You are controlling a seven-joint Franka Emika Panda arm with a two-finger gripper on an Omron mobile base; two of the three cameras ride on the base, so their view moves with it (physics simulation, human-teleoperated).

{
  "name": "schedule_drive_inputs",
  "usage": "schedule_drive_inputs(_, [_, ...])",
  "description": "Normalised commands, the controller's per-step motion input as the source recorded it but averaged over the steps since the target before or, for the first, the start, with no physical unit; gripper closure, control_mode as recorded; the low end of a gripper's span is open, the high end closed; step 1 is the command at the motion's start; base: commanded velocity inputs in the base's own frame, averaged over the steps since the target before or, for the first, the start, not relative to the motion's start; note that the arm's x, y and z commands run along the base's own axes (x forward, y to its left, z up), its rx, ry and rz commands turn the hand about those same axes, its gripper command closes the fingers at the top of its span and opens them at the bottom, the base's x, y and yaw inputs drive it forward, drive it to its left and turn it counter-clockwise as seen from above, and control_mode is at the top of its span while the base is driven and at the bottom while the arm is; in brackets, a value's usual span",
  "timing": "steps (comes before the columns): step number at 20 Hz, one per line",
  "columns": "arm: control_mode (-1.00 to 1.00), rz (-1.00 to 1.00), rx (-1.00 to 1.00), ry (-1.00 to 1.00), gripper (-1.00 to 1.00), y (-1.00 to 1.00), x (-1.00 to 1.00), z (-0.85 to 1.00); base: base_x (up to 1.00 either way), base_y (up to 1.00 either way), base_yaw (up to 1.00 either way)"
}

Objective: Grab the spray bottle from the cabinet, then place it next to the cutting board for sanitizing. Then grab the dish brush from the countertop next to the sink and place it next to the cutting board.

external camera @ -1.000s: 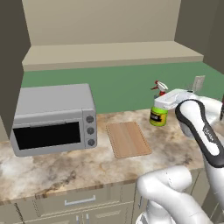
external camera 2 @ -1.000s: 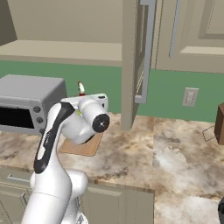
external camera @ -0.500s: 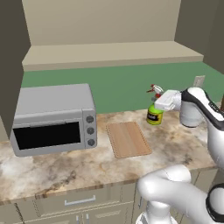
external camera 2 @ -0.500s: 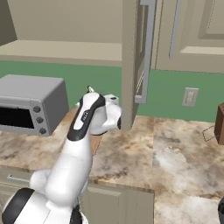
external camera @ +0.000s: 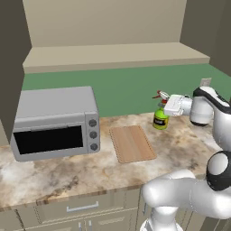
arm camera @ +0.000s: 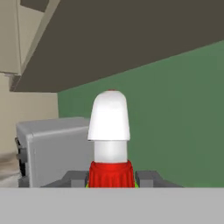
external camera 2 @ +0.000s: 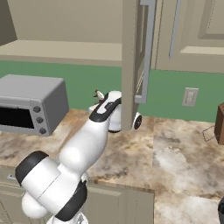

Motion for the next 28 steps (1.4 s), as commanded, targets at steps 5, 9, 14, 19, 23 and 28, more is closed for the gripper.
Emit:
schedule_drive_inputs(5, [-1.00,0.06,0.00,0.00,1.00,-0.08,0.01,-0.27,0.00,0.00,0.00])
schedule_drive_inputs(9, [-1.00,0.00,0.00,0.00,1.00,0.00,0.03,-0.24,0.00,0.00,0.00])
schedule_drive_inputs(14, [-1.00,0.00,0.00,0.00,1.00,0.00,0.13,-0.21,0.00,0.00,0.00])
schedule_drive_inputs(19, [-1.00,0.01,0.00,0.00,1.00,0.00,0.07,-0.22,0.00,0.00,0.00])
schedule_drive_inputs(23, [-1.00,0.00,0.00,0.02,1.00,0.00,0.00,-0.12,0.00,0.00,0.00])
schedule_drive_inputs(28, [-1.00,0.00,0.00,0.04,1.00,0.00,0.00,-0.21,0.00,0.00,0.00])
